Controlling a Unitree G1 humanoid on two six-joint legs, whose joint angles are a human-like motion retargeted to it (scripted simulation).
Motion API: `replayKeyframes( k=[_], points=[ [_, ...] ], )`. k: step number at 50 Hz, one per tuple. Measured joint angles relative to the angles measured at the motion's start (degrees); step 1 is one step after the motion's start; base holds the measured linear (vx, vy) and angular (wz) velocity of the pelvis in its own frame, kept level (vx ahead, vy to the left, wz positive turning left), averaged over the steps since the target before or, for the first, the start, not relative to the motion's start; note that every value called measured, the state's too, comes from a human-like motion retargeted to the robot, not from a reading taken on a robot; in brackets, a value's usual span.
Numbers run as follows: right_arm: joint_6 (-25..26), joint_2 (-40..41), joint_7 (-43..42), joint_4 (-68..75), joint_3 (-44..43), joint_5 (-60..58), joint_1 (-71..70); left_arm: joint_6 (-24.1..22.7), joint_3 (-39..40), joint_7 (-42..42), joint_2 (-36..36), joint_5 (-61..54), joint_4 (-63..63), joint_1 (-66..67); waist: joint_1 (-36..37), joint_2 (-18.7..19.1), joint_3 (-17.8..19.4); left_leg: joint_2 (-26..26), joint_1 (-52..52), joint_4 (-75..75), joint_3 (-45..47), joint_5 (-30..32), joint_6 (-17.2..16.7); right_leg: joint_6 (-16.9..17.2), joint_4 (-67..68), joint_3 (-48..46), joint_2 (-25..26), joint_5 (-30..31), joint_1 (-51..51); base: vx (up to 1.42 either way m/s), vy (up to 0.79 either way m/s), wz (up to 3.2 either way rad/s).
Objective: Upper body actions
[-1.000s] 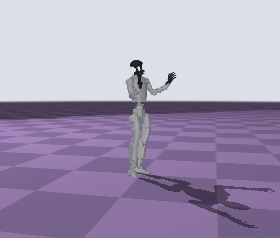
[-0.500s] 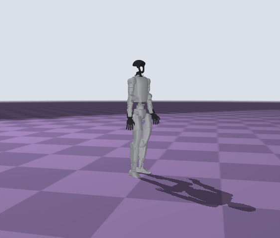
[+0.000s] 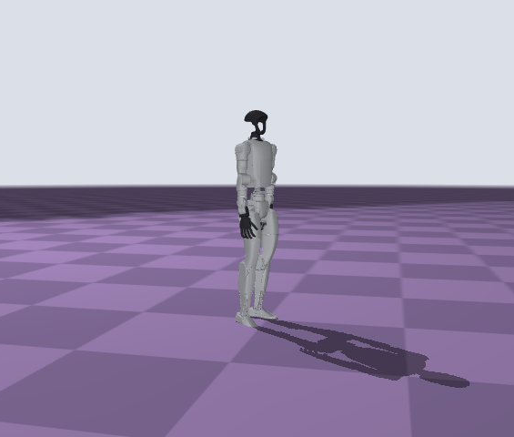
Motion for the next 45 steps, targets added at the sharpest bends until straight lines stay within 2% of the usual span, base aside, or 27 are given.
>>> replayKeyframes(
  k=[7, 10, 13, 16, 20, 25, 30, 34, 35, 37, 38, 40, 42, 45],
  points=[
    [1.19, -4.05, -0.23, -8.96, -9.25, 6.57, -5.83, -0.20, 0.41, 1.70, -1.74, 1.48, -0.45, -1.25, 1.18, -0.86, -0.25, 0.55, -0.37, 0.27, 1.16, 0.18, -0.49, 0.09, -0.24, 1.37, 0.02, 0.16, 0.12, 0.01, 0.00, -0.10],
    [2.52, -9.26, -1.89, -13.96, -15.25, 8.51, -10.61, -0.64, 0.78, 1.76, -0.91, 2.72, -0.59, -1.56, 2.25, -1.11, -0.21, 0.50, -1.15, 0.77, 1.88, 0.44, -0.19, 0.07, -0.28, 1.98, 0.17, 0.23, 0.15, 0.03, 0.00, -0.14],
    [3.43, -16.20, -3.61, -18.34, -19.91, 16.50, -16.92, -0.54, 0.87, -0.36, 0.13, 3.19, -0.50, -1.37, 1.40, -1.76, -0.80, -0.38, -0.90, 0.49, 0.36, 0.27, 0.06, 0.18, -0.36, 0.41, -0.43, 0.07, 0.32, 0.03, 0.00, 0.38],
    [2.12, -22.99, -7.01, -23.97, -20.45, 27.16, -23.52, -0.11, 1.08, -0.15, 0.77, 3.19, -0.06, -1.18, 1.48, -2.76, -1.41, -1.13, -0.74, 0.33, -0.41, 0.24, 0.20, 0.26, -0.31, -0.41, -1.07, -0.06, 0.45, 0.03, -0.02, 0.27],
    [0.76, -31.68, -11.99, -33.58, -14.47, 35.25, -32.82, 0.34, 0.93, 0.69, 1.50, 2.58, 0.17, -1.42, 2.73, -4.34, -1.51, -1.24, -0.52, 0.51, -0.20, 0.13, -0.37, 0.34, -0.17, -0.30, -1.91, -0.02, 0.57, -0.02, -0.03, -0.07],
    [3.34, -40.26, -15.69, -48.31, 0.39, 29.59, -46.80, 0.25, 0.56, 1.11, 2.31, 2.61, -0.13, -1.47, 3.45, -4.79, -1.54, -0.87, -0.32, 0.53, 0.97, -0.06, -0.55, 0.46, 0.09, 0.86, -1.91, 0.12, 0.21, -0.06, -0.03, -0.21],
    [6.43, -46.84, -18.60, -69.55, 18.78, 13.30, -56.41, 0.42, 0.50, 0.77, 2.87, 3.34, 0.15, -1.24, 2.49, -4.23, -2.27, -0.46, -0.58, 0.46, 1.92, -0.19, -0.60, 0.64, 0.28, 1.93, -1.70, 0.17, -0.51, -0.06, 0.01, -0.16],
    [10.20, -57.13, -21.76, -88.00, 27.51, -4.94, -61.58, 0.98, -0.12, 0.32, 3.35, 5.05, 0.25, -1.72, 2.10, -4.25, -2.46, -0.42, -0.76, 0.45, 1.83, -0.18, -0.68, 0.75, 0.26, 1.97, -1.75, 0.05, -0.60, 0.00, 0.00, 0.00],
    [11.46, -59.70, -24.34, -91.96, 28.51, -10.03, -62.89, 1.14, -0.30, 0.27, 3.41, 5.46, 0.20, -1.91, 2.12, -4.25, -2.44, -0.40, -0.78, 0.44, 1.78, -0.19, -0.68, 0.79, 0.25, 1.95, -1.75, 0.01, -0.57, 0.00, 0.00, 0.00],
    [11.79, -62.50, -36.87, -96.80, 28.41, -17.37, -63.88, 1.27, -0.57, 0.47, 3.20, 6.16, -0.11, -2.27, 2.26, -4.04, -2.47, -0.36, -0.81, 0.43, 1.56, -0.21, -0.68, 0.89, 0.23, 1.77, -1.74, -0.08, -0.49, 0.04, 0.01, 0.04],
    [11.06, -63.19, -44.46, -97.50, 28.04, -18.84, -63.59, 1.27, -0.61, 0.65, 3.06, 6.54, -0.34, -2.41, 2.44, -3.95, -2.55, -0.33, -0.87, 0.44, 1.46, -0.22, -0.69, 0.94, 0.20, 1.70, -1.72, -0.13, -0.46, 0.09, 0.00, 0.09],
    [6.24, -64.08, -53.76, -95.91, 25.90, -17.98, -61.61, 1.14, -0.34, 1.03, 2.64, 7.36, -0.84, -2.53, 2.71, -3.69, -2.83, -0.31, -1.07, 0.47, 1.18, -0.22, -0.66, 1.03, 0.12, 1.46, -1.69, -0.21, -0.41, 0.10, -0.02, 0.13],
    [2.83, -64.00, -53.88, -91.22, 21.57, -14.24, -57.52, 0.99, 0.14, 1.12, 2.28, 7.99, -1.18, -2.69, 2.89, -3.41, -3.10, -0.39, -1.39, 0.49, 0.66, -0.16, -0.56, 1.12, -0.01, 0.96, -1.67, -0.29, -0.34, 0.07, -0.04, 0.22],
    [4.23, -62.74, -50.27, -82.34, 11.90, -7.77, -49.24, 1.25, 1.26, 1.33, 1.96, 8.67, -1.31, -3.07, 3.21, -3.21, -3.53, -0.60, -2.04, 0.52, -0.36, 0.02, -0.38, 1.27, -0.25, -0.02, -1.69, -0.44, -0.28, 0.04, -0.05, 0.30]
  ],
)
